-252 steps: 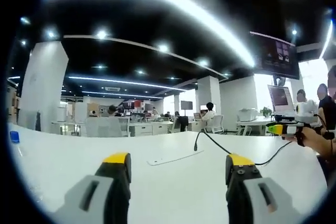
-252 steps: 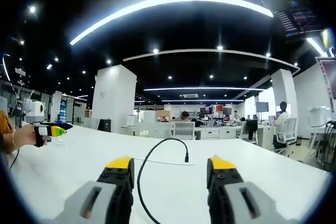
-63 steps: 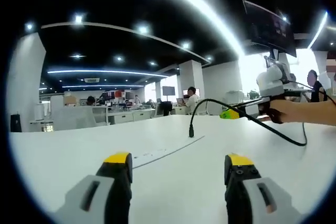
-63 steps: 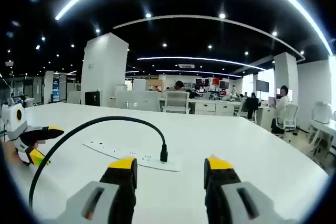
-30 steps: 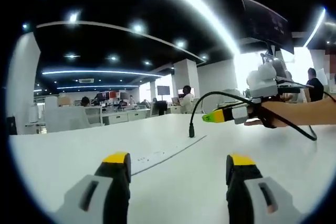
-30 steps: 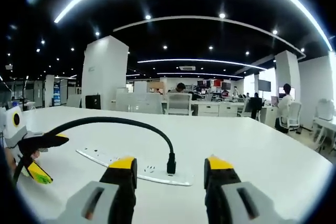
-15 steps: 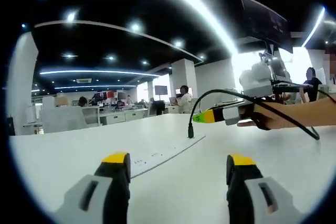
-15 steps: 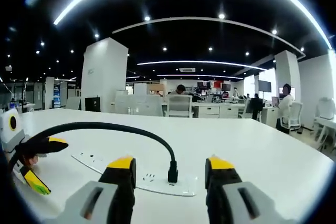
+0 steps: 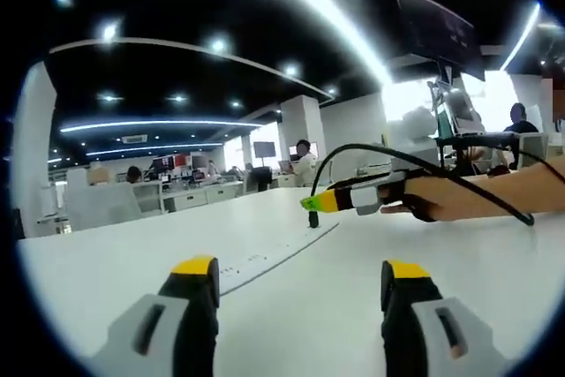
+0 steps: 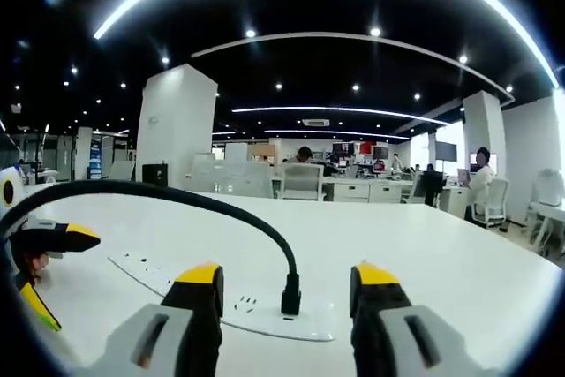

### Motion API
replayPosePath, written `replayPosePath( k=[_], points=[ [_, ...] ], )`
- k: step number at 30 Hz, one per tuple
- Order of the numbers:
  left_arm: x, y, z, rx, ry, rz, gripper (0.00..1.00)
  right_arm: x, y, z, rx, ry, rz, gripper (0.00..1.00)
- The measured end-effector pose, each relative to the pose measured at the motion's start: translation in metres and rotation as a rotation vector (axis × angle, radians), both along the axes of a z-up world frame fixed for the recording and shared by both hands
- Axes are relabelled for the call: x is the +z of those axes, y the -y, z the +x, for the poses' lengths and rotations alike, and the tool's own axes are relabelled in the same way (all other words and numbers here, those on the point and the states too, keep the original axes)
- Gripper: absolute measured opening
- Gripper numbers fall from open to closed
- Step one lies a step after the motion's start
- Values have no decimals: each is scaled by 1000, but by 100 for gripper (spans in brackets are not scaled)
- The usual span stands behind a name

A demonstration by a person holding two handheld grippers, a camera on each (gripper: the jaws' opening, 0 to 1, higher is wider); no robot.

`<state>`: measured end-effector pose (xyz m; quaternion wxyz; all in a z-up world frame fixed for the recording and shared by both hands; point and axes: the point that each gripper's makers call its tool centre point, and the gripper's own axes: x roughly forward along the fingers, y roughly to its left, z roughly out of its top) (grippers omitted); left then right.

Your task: Locate the USB plug end of the data cable currently connected to the USB port on the desk. Grip the plug, withdraw it from the port, and place it onto the desktop.

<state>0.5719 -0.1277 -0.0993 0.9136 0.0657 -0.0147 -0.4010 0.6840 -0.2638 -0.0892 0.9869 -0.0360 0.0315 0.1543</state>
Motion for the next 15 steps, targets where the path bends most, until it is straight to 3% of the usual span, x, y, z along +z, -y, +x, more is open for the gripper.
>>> replayPosePath(
  k=[15],
  points=[
    [3,-2,2,-5,-17,-41,76,0,-3,14,-16,-2,12,59]
  ],
)
